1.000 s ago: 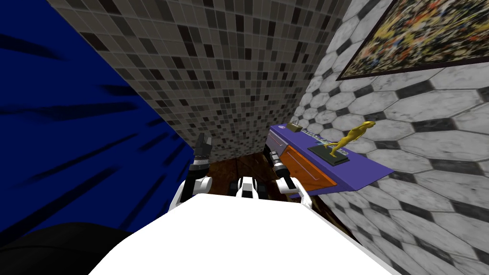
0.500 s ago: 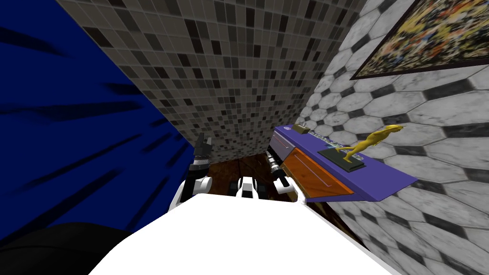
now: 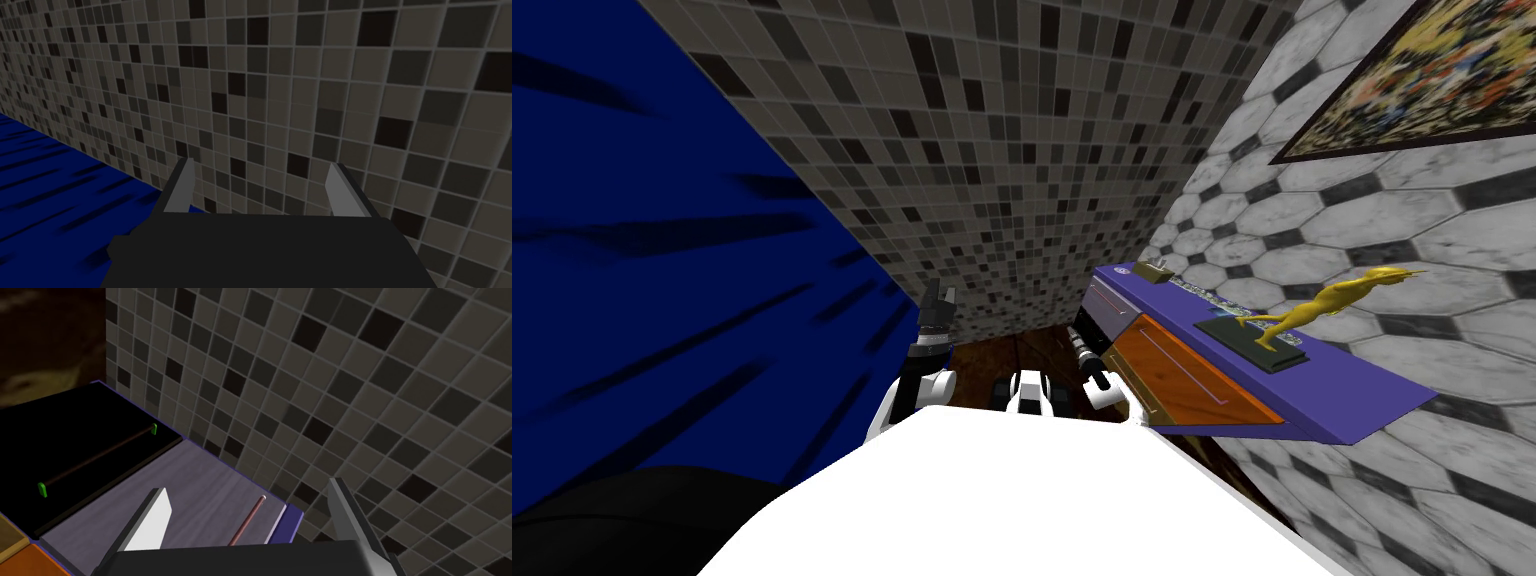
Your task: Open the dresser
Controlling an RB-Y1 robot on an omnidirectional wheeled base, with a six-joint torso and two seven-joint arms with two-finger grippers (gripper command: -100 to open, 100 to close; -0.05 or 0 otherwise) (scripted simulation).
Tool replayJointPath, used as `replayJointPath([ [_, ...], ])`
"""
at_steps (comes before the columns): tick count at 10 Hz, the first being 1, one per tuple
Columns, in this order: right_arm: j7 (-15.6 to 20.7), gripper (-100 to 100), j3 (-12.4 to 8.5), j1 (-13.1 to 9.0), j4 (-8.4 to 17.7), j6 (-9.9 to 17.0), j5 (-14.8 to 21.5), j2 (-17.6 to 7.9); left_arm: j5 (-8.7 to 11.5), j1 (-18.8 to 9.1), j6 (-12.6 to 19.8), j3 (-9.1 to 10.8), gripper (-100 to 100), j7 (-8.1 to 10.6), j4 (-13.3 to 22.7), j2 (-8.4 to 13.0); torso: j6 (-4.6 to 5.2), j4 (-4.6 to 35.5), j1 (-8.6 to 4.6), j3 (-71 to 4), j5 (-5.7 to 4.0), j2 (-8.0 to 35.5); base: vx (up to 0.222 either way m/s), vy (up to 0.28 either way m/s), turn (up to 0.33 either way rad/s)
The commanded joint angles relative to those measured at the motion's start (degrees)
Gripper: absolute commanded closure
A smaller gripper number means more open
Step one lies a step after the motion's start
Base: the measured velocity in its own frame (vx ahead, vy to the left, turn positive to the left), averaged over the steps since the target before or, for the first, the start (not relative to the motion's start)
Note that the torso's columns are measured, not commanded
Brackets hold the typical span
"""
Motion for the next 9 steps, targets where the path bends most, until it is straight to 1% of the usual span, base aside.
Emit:
replayJointPath([
  [1, 0.3, -100, 1.4, -1.2, 3.3, 3.9, 2.1, -0.5, 0.0, 0.0, 0.0, 0.0, 0, 0.0, 0.0, 0.0, -0.01, 0.0, 0.06, 0.0, 0.01, -0.1, 0.069, 0.081, 0.023],
  [2, 0.3, -100, 1.4, -1.2, 3.3, 4.8, 2.1, -0.5, 0.0, 0.0, 0.0, 0.0, 0, 0.0, 0.0, 0.0, 0.0, 0.0, -0.03, 0.0, 0.0, 0.0, 0.029, 0.038, -0.004],
  [3, 0.5, -100, 2.5, -2.4, 5.9, 6.9, 3.9, -1.0, 0.0, 0.0, 0.0, 0.0, 0, 0.0, 0.0, 0.0, 0.01, 0.0, -0.2, 0.1, -0.05, 0.1, 0.056, 0.058, 0.054],
  [4, 0.5, -100, 2.5, -2.4, 6.7, 8.0, 3.9, -1.0, 0.0, 0.0, 0.0, 0.0, 0, 0.0, 0.0, 0.0, -0.02, 0.0, -0.11, 0.0, -0.05, 0.0, 0.057, 0.051, 0.027],
  [5, 0.7, -100, 3.5, -3.7, 8.6, 10.3, 5.6, -1.5, 0.0, 0.0, 0.0, 0.0, 0, 0.0, 0.0, 0.0, 0.01, 0.0, -0.09, 0.0, -0.03, 0.0, 0.074, 0.065, 0.054],
  [6, 0.7, -100, 3.5, -3.7, 9.8, 11.3, 5.6, -1.5, 0.0, 0.0, 0.0, 0.0, 0, 0.0, 0.0, 0.0, -0.01, 0.0, -0.02, 0.0, -0.01, 0.0, 0.064, 0.059, 0.022],
  [7, 1.0, -100, 4.5, -5.0, 12.9, 12.7, 7.4, -2.1, 0.0, 0.0, 0.0, 0.0, 0, 0.0, 0.0, 0.0, 0.01, 0.0, -0.05, 0.0, -0.02, 0.0, 0.088, 0.06, 0.045],
  [8, 1.0, -100, 4.5, -5.0, 13.5, 14.1, 7.4, -2.1, 0.0, 0.0, 0.0, 0.0, 0, 0.0, 0.0, 0.0, -0.01, 0.0, -0.06, 0.0, -0.02, 0.0, 0.079, 0.046, 0.027],
  [9, 1.2, -100, 5.3, -6.4, 15.9, 15.9, 9.1, -2.7, 0.0, 0.0, 0.0, 0.0, 0, 0.0, 0.0, 0.0, 0.01, 0.0, -0.11, 0.0, -0.03, 0.0, 0.09, 0.043, 0.046],
])
